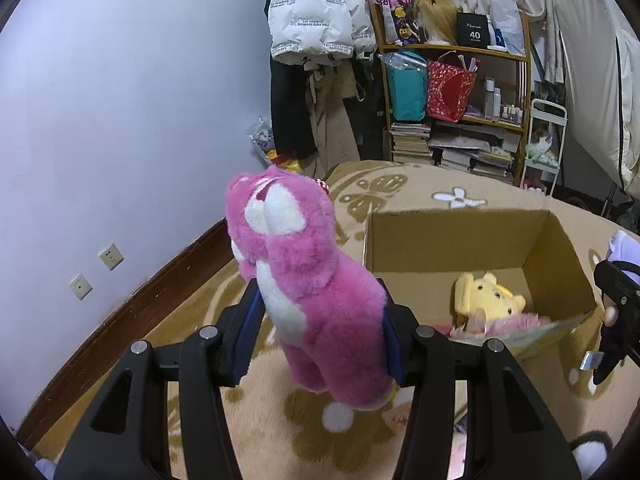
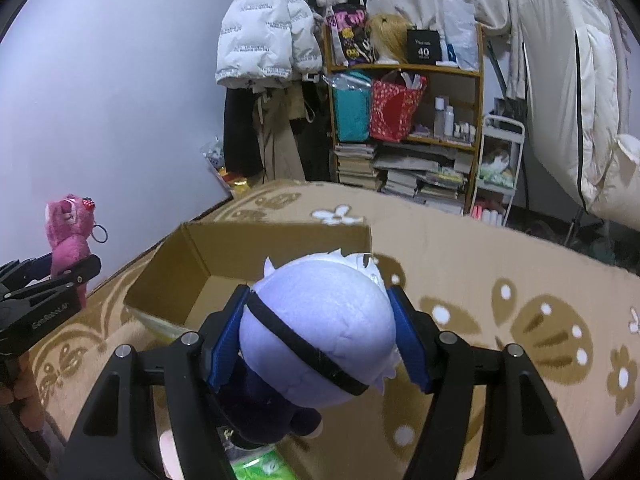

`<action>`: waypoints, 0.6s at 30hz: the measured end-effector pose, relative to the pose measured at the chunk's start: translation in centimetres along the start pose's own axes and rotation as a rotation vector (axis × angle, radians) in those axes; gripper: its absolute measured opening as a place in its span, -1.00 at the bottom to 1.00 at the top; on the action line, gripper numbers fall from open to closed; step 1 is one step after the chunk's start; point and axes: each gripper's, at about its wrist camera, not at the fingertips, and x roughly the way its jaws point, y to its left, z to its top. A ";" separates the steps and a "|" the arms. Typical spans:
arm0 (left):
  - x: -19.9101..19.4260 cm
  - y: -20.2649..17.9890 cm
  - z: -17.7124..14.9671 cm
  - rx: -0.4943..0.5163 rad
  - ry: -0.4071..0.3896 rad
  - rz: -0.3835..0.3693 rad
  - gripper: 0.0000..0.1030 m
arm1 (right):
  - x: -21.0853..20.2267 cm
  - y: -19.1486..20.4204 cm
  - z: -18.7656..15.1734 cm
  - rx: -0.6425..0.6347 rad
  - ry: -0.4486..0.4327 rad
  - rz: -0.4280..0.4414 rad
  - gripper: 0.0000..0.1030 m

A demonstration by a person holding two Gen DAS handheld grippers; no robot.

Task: Organize soft objects
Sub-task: 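Lower the pink bear and purple plush into the box and open both grippers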

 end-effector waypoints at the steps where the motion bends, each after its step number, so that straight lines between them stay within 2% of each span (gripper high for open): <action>1: 0.2 -0.1 0.3 0.003 -0.005 -0.001 -0.02 | 0.1 0.1 0.3 -0.008 -0.006 -0.004 0.39; 5: 1.2 -0.3 1.5 0.007 -0.020 0.000 -0.02 | 0.9 0.2 1.3 -0.032 -0.017 -0.007 0.39; 18: 4.0 -1.4 3.6 -0.007 0.003 -0.086 -0.01 | 4.6 0.9 2.7 -0.058 -0.001 -0.006 0.40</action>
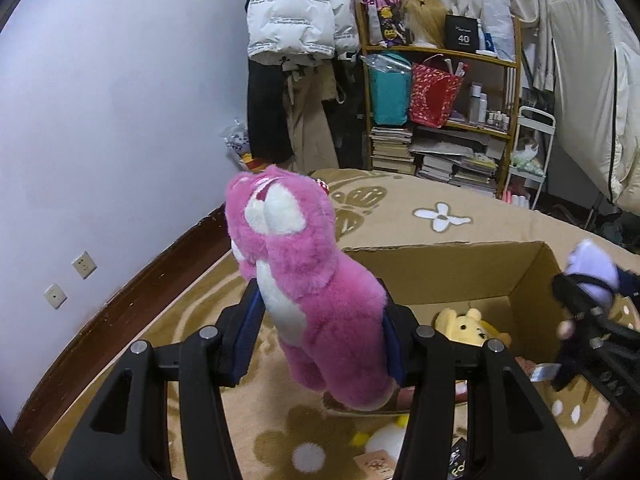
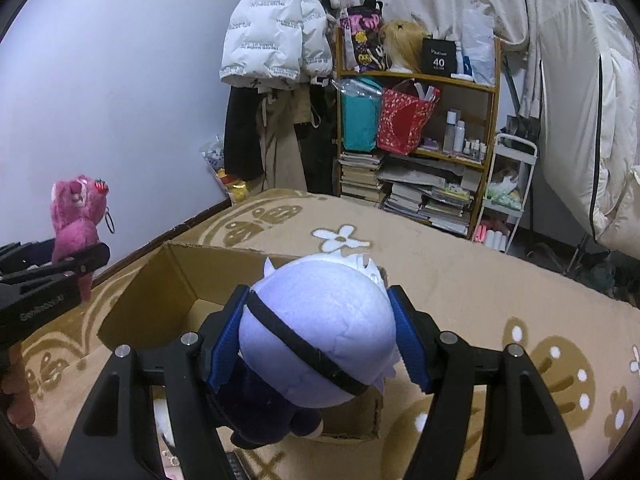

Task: Organize soft objects
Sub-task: 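Lower the pink bear and purple plush into the box and open both grippers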

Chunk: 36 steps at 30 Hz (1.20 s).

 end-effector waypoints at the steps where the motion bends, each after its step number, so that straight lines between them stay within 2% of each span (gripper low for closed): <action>1: 0.1 -0.2 0.0 0.001 -0.002 -0.008 -0.01 | 0.3 0.0 -0.2 0.000 0.005 0.000 0.40; 5: 0.0 -0.7 -0.3 -0.004 0.003 -0.089 -0.01 | 1.6 -0.4 -0.7 0.027 0.025 0.005 0.40; 12: 0.9 -2.3 -1.3 0.041 0.041 -0.121 0.06 | 2.3 -1.6 -0.9 0.091 0.044 0.031 0.43; 15: 1.4 -2.7 -1.6 0.048 0.066 -0.110 0.11 | 2.5 -1.5 -0.9 0.079 0.061 0.035 0.49; 18: 1.5 -2.4 -1.9 0.035 0.062 -0.073 0.41 | 2.3 -1.5 -0.9 0.077 0.066 0.035 0.64; 22: 1.4 -1.9 -1.9 0.011 0.066 -0.068 0.55 | 1.6 -1.4 -0.7 0.072 0.047 0.026 0.85; 24: 1.4 -1.7 -2.0 0.007 0.070 -0.060 0.82 | 1.5 -1.4 -0.6 0.077 0.051 0.028 0.88; 25: 1.4 -1.6 -1.9 0.005 0.071 -0.053 0.89 | 1.4 -1.5 -0.6 0.080 0.052 0.027 0.90; 28: 0.9 -1.2 -1.9 -0.006 0.055 -0.034 0.92 | 1.1 -1.7 -0.4 0.088 0.049 0.026 1.00; 36: -0.1 -0.1 -2.0 -0.007 0.070 -0.012 0.98 | -0.4 -1.8 0.1 0.098 0.040 0.025 1.00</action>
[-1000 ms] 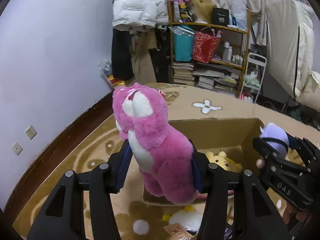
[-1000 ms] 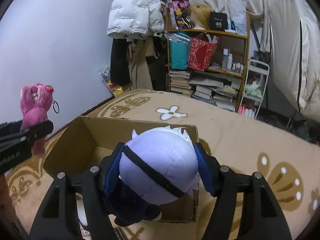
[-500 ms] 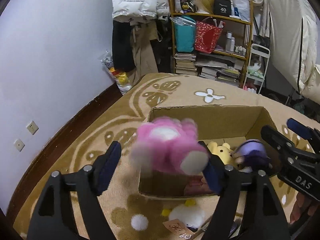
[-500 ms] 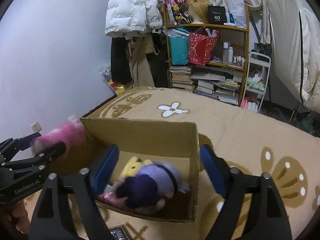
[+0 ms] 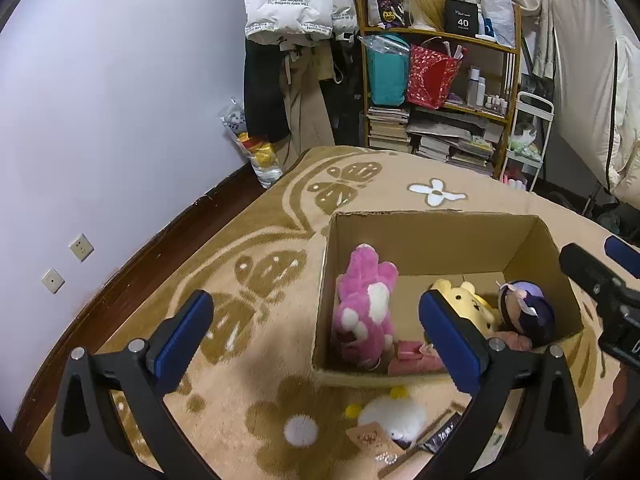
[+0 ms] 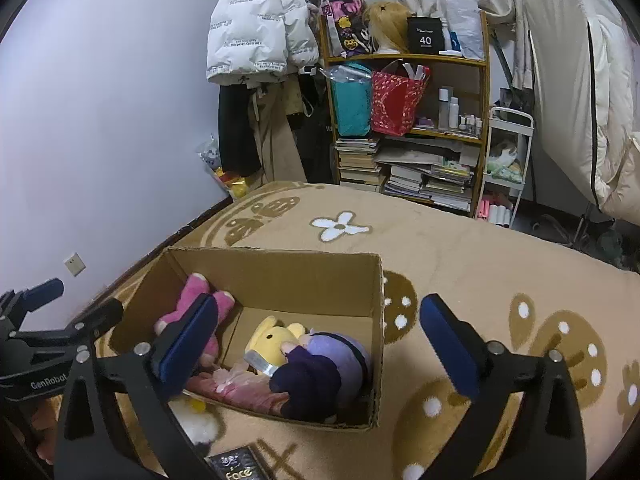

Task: Organize soft objects
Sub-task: 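Lower the pink bear and purple plush into the box and open both grippers, then withdraw both grippers from the box toward the remaining items on the rug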

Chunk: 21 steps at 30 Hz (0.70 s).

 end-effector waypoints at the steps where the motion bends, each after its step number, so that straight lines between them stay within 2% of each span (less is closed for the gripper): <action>1: -0.2 0.1 -0.1 0.000 0.000 -0.003 0.98 | -0.4 0.0 0.1 0.005 -0.004 0.000 1.00; 8: -2.3 0.0 -0.3 0.035 0.003 0.006 0.98 | -2.9 0.3 0.2 0.005 -0.020 -0.003 1.00; 21: -6.7 0.4 -2.8 0.051 0.046 -0.047 0.98 | -7.2 1.3 -1.3 0.012 -0.021 0.006 1.00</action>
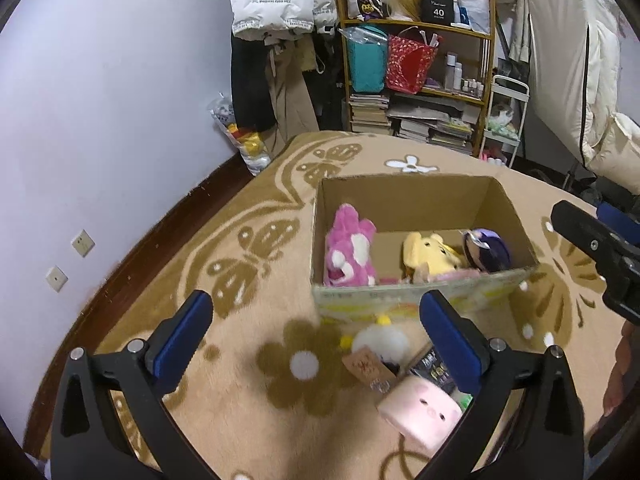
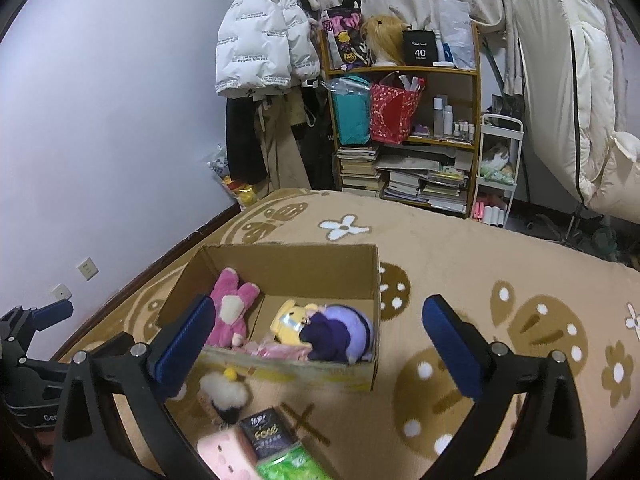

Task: Organize soft objects
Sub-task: 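Withdraw both grippers from the box toward the remaining items on the rug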

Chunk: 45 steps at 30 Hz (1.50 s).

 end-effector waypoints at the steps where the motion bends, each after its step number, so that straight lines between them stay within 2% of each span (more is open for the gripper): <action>1: -0.2 0.0 -0.3 -0.005 0.005 -0.009 0.98 | -0.3 0.1 -0.3 -0.001 0.003 0.001 1.00; 13: -1.0 -0.6 -3.7 -0.003 0.083 -0.043 0.98 | -1.8 -0.6 -3.3 0.046 0.051 0.012 1.00; 28: 1.8 -1.5 -6.2 0.017 0.191 -0.075 0.98 | 0.7 -1.5 -8.6 0.085 0.178 0.044 1.00; 34: 2.9 -2.1 -7.1 0.042 0.227 -0.070 0.98 | 1.7 -2.2 -9.7 0.127 0.221 0.075 1.00; 45: 4.6 -3.9 -8.7 0.111 0.275 -0.056 0.98 | 2.8 -2.6 -10.9 0.153 0.261 0.075 1.00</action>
